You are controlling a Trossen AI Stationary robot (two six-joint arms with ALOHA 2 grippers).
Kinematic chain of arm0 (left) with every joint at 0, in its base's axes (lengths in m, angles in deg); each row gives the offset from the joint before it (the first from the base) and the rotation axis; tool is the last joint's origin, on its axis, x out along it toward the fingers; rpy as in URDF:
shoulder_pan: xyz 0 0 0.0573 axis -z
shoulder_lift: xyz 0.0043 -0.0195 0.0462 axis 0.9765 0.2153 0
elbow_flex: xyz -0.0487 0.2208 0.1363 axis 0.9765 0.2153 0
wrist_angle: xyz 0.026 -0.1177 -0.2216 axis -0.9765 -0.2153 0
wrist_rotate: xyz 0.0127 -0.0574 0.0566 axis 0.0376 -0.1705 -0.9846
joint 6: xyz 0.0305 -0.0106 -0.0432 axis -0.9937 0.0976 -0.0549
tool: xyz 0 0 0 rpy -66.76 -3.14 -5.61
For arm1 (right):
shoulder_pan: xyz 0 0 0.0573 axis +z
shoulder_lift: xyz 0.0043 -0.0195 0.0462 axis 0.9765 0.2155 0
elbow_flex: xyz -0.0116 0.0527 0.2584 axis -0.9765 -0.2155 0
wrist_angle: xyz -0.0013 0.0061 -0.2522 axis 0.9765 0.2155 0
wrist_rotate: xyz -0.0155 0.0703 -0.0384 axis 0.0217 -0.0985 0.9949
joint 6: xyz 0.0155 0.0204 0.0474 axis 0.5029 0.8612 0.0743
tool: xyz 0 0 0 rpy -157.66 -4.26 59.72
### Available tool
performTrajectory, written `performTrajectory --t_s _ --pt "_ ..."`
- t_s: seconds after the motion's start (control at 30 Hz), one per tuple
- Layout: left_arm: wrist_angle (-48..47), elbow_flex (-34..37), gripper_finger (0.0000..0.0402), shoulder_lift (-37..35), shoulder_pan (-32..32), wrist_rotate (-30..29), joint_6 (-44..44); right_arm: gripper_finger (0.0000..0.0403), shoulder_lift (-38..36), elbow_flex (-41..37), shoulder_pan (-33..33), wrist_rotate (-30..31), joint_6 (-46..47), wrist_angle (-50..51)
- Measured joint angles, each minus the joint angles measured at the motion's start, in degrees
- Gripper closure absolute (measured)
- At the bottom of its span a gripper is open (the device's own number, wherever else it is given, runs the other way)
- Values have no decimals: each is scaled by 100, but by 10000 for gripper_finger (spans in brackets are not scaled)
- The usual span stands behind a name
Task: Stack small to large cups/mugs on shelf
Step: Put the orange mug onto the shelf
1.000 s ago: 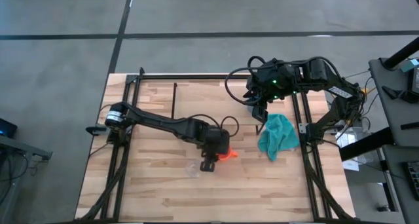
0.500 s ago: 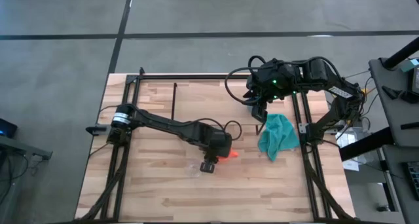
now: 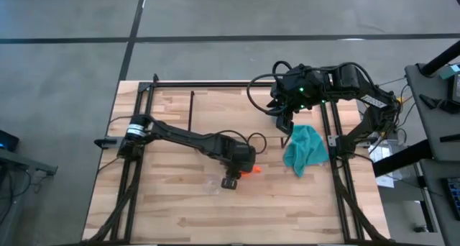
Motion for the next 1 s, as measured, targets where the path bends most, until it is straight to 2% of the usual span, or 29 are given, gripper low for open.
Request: performTrajectory --t_s 0.27,0.43,0.5,0.7,0.83,1.0 --pt "22 -20 307 132 -7 6 14 294 0 0 0 0 -2 1" --pt "19 -45 379 67 -22 -62 3 294 0 0 0 0 -4 2" --pt "15 -44 393 67 -24 -74 4 295 0 0 1 0 -4 2" --pt "-576 -242 400 13 -22 -85 289 298 0 0 1 0 -5 4" --pt "-1135 -682 401 -233 -22 -81 307 296 0 0 2 0 -13 4" --pt "-1233 -1333 401 -813 -20 -172 314 300 0 0 0 0 -25 7"
